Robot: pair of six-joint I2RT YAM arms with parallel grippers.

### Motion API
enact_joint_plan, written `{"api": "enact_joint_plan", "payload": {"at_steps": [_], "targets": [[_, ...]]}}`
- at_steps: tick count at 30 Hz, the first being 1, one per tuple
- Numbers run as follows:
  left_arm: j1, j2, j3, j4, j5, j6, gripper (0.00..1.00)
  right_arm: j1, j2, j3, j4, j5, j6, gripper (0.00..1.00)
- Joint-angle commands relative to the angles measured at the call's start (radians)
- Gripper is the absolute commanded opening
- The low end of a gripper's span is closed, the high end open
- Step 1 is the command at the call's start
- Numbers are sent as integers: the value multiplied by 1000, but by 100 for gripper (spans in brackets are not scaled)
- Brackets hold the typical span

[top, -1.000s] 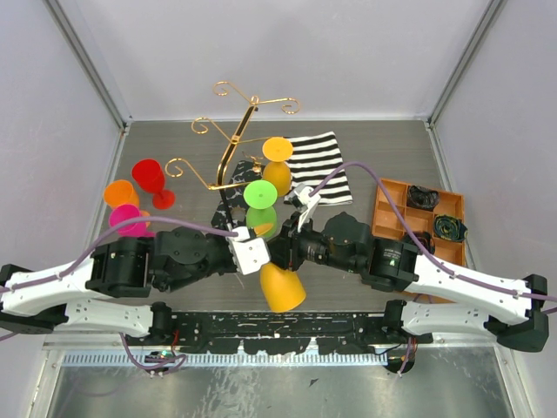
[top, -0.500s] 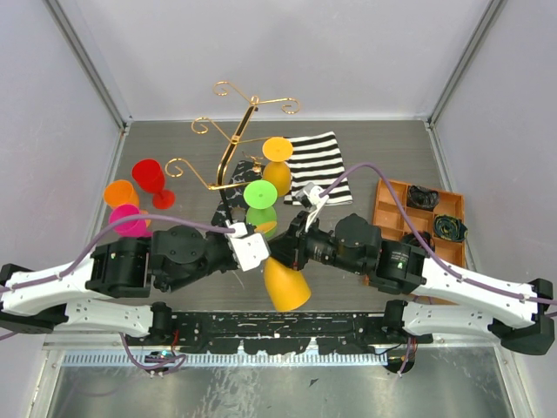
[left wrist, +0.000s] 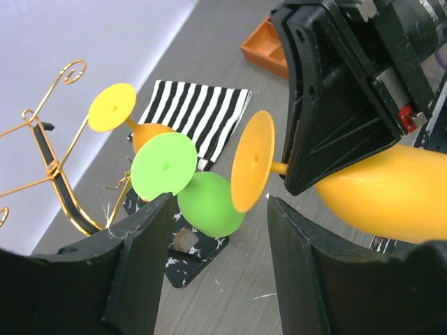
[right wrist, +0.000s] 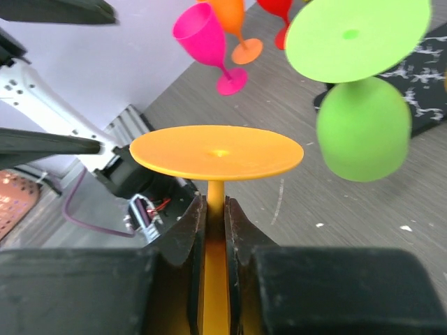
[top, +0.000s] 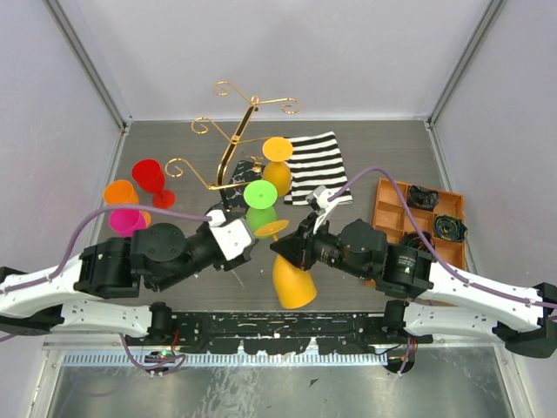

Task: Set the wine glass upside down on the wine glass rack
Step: Turn the wine glass upside down at the wine rack.

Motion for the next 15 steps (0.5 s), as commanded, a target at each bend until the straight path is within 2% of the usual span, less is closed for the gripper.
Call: {"api": "enact_joint_plan", "payload": {"at_steps": [1,6,9,11,15], "targets": [[4,-48,-42,113,-62,-65,65,2,-31,18,-38,147,-36,1],[6,-36,-53,126,-269,-119,69,2,-25,53,-126,223,-91,1],[32,-31,-56,144,-320,-131,73,3,-20,64,-154,278,-118,1],[100,-26,-42,133,-289,-159,73,3,-11,65,-161,326,-127,1],[310,4,-1,80,-107,-227,73,3,52,114,-213,403,-163,1]]}}
